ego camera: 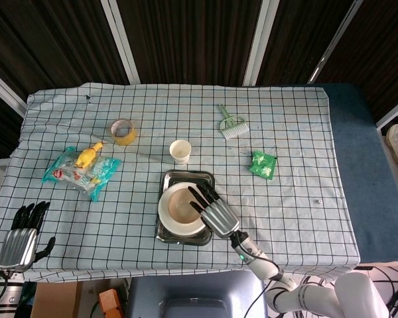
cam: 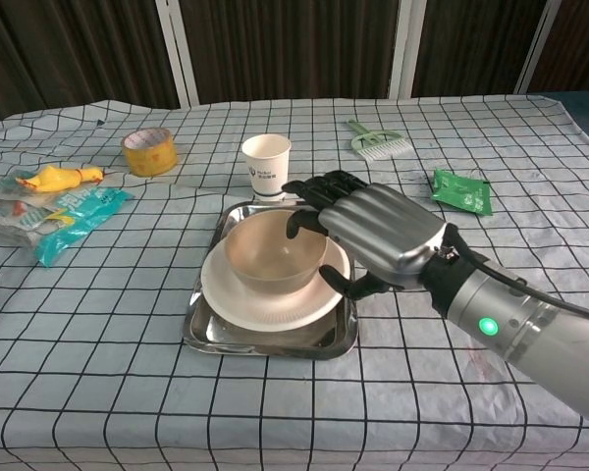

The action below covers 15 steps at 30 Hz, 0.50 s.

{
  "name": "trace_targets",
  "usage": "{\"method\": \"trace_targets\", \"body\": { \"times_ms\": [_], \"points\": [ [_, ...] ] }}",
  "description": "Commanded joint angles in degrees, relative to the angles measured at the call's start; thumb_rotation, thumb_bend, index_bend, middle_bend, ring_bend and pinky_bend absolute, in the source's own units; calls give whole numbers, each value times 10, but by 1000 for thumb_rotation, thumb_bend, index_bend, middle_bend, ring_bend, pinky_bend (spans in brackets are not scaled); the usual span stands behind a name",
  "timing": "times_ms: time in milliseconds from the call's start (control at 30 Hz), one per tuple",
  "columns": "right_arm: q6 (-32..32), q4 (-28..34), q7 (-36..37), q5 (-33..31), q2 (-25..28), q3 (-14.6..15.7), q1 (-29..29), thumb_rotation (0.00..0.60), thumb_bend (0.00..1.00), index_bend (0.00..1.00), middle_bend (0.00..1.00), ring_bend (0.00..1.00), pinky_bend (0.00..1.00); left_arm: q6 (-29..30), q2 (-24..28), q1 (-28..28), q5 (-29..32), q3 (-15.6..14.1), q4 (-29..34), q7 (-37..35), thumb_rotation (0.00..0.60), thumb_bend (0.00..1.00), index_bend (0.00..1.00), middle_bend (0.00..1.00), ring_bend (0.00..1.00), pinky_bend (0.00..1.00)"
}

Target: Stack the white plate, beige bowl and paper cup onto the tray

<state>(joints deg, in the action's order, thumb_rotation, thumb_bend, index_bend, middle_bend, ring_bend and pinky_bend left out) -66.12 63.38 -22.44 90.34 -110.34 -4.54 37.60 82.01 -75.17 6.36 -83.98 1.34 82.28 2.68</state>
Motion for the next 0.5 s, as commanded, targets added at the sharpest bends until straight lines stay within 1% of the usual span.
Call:
{"method": "trace_targets", "body": {
  "times_ms": [33, 167, 300, 400, 500],
  "points": [
    [6, 26, -6, -3, 25, 4, -3, 600, 441, 188, 0, 0, 0, 0, 1, 0, 0, 0, 0, -1, 600, 365, 0, 61, 0, 0],
    [7, 82, -38, -20, 68, 5, -18, 600, 381, 97, 0, 0, 0, -2, 1, 1, 2, 1, 0, 0, 600, 366, 0, 61, 0, 0],
    [-1, 128, -53, -38, 101, -7, -28, 600, 350, 80, 0, 0, 0, -3, 0, 1, 2, 1, 0, 1, 600, 367, 0, 61, 0, 0],
    [3, 139, -68, -64, 114, -35, -24, 600, 345, 88, 0, 0, 0, -4, 0, 2, 2, 2, -2, 0, 600, 367, 0, 61, 0, 0],
    [23, 121, -80, -102, 103, -70, -6, 600, 344, 112, 0, 0, 0, -7, 1, 4, 4, 5, -5, -5, 600, 367, 0, 62, 0, 0]
  ]
}}
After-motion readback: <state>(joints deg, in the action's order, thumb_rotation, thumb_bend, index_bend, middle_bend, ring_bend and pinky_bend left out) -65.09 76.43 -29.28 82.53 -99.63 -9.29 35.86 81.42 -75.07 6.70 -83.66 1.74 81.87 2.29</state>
